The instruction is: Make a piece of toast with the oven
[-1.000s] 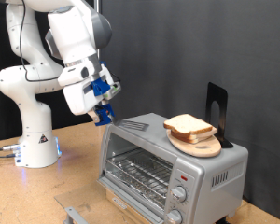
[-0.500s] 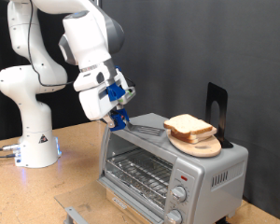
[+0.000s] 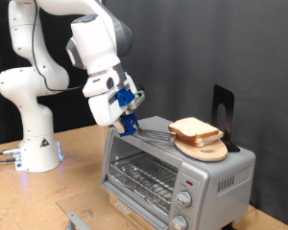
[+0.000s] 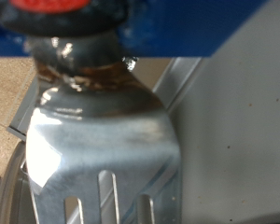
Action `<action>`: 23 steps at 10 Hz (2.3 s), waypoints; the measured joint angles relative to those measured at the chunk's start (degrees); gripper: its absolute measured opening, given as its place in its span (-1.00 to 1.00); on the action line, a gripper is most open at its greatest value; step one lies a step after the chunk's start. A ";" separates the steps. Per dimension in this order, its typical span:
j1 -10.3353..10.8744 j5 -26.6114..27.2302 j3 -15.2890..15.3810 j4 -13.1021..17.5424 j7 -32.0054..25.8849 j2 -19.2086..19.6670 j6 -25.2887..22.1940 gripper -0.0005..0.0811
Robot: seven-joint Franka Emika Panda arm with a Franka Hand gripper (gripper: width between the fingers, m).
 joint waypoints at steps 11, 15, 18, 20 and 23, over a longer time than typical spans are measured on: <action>-0.15 2.12 -1.50 0.84 -2.24 -2.30 -2.38 0.21; -0.15 1.03 -0.49 0.88 -1.60 -2.18 -2.40 0.21; -0.03 1.29 0.84 1.15 -0.44 -2.17 -2.28 0.21; 0.02 1.46 1.51 1.62 0.35 -2.17 -2.28 0.21; -0.01 0.95 2.87 2.23 3.16 -1.81 -2.27 0.21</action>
